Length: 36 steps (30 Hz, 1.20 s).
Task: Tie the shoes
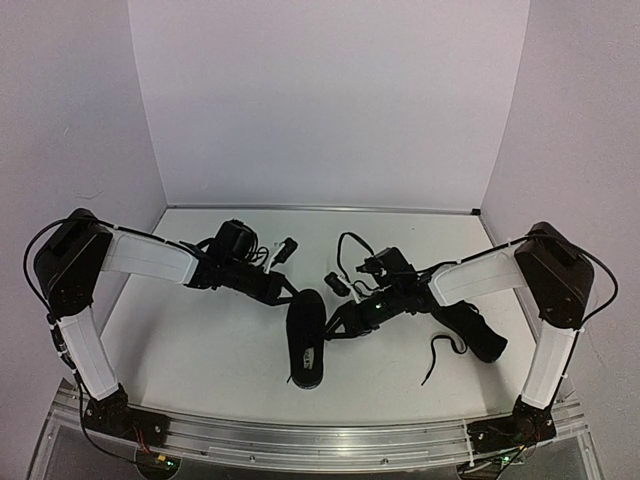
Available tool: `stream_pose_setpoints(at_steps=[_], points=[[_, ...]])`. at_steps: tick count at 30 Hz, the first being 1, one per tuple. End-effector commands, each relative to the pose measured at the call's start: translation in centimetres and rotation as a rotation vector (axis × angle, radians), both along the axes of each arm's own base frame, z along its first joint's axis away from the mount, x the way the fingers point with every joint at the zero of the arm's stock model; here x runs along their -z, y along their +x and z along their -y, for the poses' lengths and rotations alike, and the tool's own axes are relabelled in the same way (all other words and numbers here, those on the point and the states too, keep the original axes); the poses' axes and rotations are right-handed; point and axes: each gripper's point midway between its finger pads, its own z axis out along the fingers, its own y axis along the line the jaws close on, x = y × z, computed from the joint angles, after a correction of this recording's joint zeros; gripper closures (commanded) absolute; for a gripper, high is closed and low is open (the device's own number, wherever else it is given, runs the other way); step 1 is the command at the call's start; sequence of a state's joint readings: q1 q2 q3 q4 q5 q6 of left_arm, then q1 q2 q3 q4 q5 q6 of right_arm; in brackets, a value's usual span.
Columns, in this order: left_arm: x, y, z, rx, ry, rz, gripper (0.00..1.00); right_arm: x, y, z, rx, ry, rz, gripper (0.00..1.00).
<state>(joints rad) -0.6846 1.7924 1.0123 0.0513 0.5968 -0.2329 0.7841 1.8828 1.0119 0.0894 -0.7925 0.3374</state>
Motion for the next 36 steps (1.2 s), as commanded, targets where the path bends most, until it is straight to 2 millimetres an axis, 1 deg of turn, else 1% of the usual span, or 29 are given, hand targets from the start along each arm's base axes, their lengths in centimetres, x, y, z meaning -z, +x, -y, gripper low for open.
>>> stream_pose_setpoints(at_steps=[1,4,10,15,19,21,25,28,29,30,31,33,34,36], points=[[-1.3,0.3,-0.7,-0.011,-0.005,0.049,1.0,-1.1,0.2,-0.8,-0.026,0.054,0.026,0.64],[-1.2,0.3,-0.9,-0.014,0.004,0.05,1.0,-1.4,0.2,-1.0,-0.035,0.064,0.027,0.64],[-1.3,0.7,-1.2,-0.028,0.009,0.058,1.0,-0.7,0.0,-1.2,-0.051,0.063,0.011,0.63],[-1.3,0.7,-1.2,-0.028,0.009,0.059,1.0,-0.6,0.1,-1.4,-0.055,0.063,0.01,0.63],[-1.3,0.7,-1.2,-0.023,0.013,0.062,1.0,-0.5,0.3,-1.6,-0.056,0.063,0.012,0.66],[-1.2,0.7,-1.3,-0.021,0.019,0.063,1.0,-0.6,0.6,-1.7,-0.051,0.063,0.019,0.67],[-1.2,0.6,-1.3,-0.014,0.021,0.063,1.0,-0.9,1.0,-2.0,-0.047,0.068,0.033,0.63],[-1.2,0.6,-1.2,-0.009,0.018,0.065,1.0,-1.1,1.2,-2.2,-0.049,0.073,0.037,0.64],[-1.2,0.6,-1.2,-0.008,0.019,0.067,1.0,-1.2,1.2,-2.3,-0.051,0.076,0.036,0.66],[-1.2,0.6,-1.3,-0.007,0.02,0.07,0.97,-1.2,1.2,-2.3,-0.052,0.077,0.035,0.71],[-1.2,0.6,-1.3,-0.006,0.022,0.074,0.91,-1.2,1.2,-2.3,-0.053,0.078,0.034,0.77],[-1.3,0.8,-1.7,-0.019,0.04,0.104,0.73,-1.2,1.1,-2.3,-0.056,0.077,0.032,0.94],[-1.3,1.0,-2.2,-0.036,0.057,0.124,0.62,-1.1,1.1,-2.3,-0.055,0.075,0.031,1.0],[-1.6,1.4,-3.4,-0.072,0.083,0.174,0.5,-1.0,1.0,-2.2,-0.054,0.072,0.03,1.0]])
